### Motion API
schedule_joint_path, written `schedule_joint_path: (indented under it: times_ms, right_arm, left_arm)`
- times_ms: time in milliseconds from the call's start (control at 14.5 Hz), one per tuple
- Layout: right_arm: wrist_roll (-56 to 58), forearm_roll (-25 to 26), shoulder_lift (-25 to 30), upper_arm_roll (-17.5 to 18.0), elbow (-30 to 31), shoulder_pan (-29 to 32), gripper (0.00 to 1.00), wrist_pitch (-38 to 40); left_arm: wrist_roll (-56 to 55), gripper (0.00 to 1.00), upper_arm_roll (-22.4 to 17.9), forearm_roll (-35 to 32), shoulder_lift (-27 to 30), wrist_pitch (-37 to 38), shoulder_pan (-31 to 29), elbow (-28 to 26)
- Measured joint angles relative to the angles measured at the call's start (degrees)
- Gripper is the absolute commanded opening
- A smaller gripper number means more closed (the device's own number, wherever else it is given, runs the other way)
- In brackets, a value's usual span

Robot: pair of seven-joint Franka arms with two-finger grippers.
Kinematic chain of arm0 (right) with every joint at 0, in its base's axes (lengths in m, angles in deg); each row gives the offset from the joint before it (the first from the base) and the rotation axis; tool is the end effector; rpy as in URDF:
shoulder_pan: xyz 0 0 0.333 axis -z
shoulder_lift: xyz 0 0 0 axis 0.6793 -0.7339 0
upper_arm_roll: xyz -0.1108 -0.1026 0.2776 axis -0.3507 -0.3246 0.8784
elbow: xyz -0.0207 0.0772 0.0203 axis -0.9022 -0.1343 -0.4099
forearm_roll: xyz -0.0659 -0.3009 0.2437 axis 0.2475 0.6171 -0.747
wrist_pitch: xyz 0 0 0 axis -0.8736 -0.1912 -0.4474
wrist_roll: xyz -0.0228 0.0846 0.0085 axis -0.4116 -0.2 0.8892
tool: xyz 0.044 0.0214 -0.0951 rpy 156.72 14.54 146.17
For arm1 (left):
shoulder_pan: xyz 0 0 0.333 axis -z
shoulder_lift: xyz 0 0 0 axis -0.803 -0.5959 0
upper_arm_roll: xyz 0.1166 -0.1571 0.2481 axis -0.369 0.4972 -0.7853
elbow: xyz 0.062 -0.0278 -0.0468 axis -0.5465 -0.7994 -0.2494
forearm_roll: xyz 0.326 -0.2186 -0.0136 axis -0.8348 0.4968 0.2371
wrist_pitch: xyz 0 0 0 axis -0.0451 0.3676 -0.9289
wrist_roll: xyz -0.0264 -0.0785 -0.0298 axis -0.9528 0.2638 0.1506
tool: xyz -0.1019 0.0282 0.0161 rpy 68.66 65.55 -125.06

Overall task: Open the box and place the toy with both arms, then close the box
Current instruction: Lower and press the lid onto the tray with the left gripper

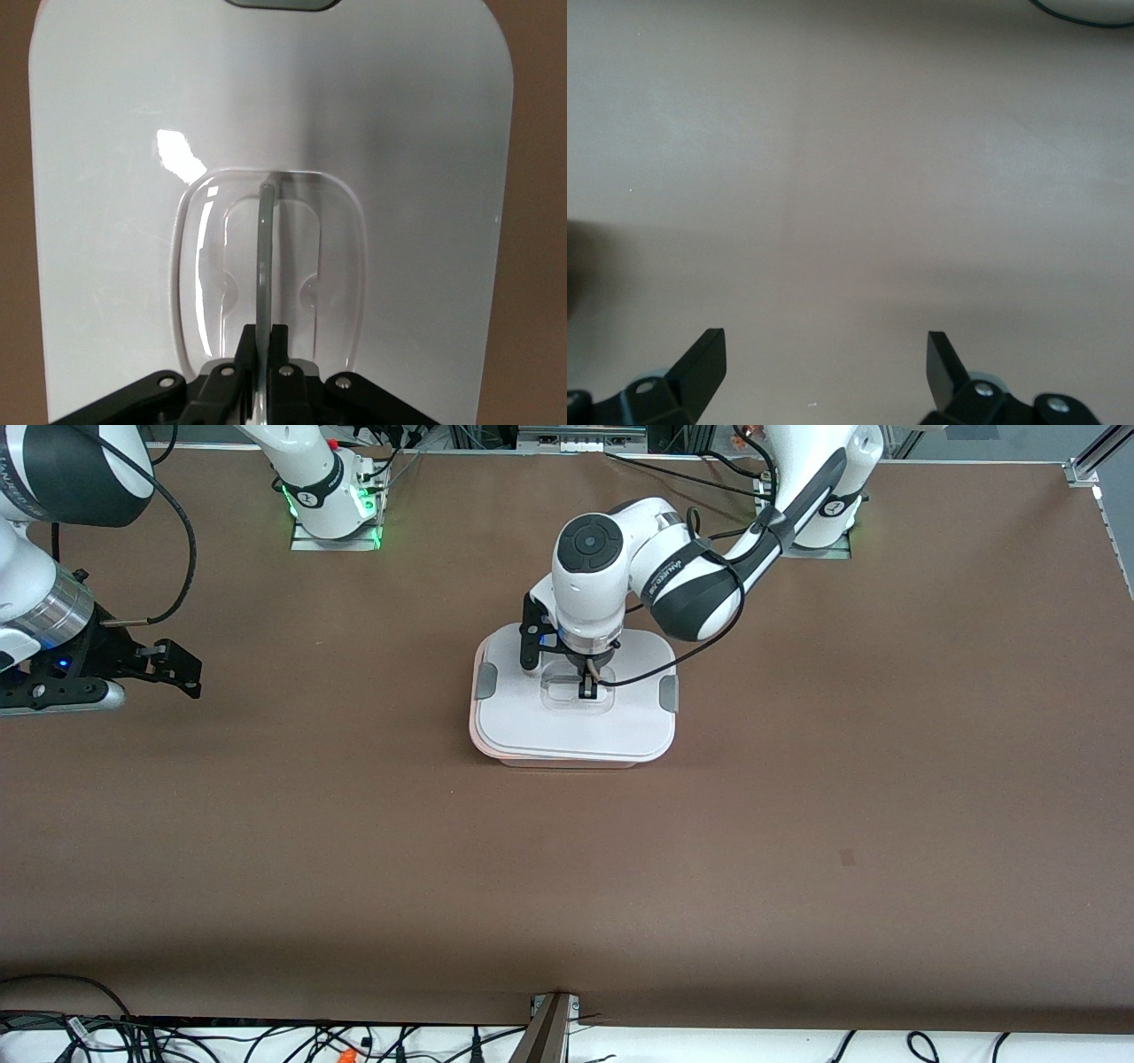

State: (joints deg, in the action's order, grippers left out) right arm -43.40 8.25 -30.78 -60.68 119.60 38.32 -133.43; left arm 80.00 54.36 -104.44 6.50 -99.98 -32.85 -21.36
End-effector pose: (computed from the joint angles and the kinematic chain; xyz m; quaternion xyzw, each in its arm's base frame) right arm 0.5820 0.0235 0.5427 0.9976 0.0507 0.0333 0.0342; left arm 0.4817 -0.4876 0.3540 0.7200 -0.6939 -0.0087 0.0050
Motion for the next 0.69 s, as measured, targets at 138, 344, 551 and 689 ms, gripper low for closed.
schedule_joint_path:
  times_ms: [138, 344, 551, 689]
  right_arm:
    - [0.00, 0.00, 0.00, 0.00, 0.00, 0.00, 1.00, 0.00]
    - [-0.01, 0.00, 0.00, 0.00, 0.00, -0.01, 1.00, 0.00]
    - [-0.01, 0.00, 0.00, 0.00, 0.00, -0.01, 1.00, 0.00]
    - [-0.01, 0.00, 0.00, 0.00, 0.00, -0.01, 1.00, 0.00]
  left_arm:
    - [-3.18, 0.00, 0.15, 0.00, 0.00, -0.01, 0.54, 0.01]
    - [-4.99, 0.00, 0.15, 0.00, 0.00, -0.38, 0.73, 0.02]
    - [-5.18, 0.00, -0.01, -0.01, -0.04, -1.88, 0.57, -0.01]
    - [-5.20, 0.00, -0.23, -0.01, -0.14, -3.63, 0.53, -0.02]
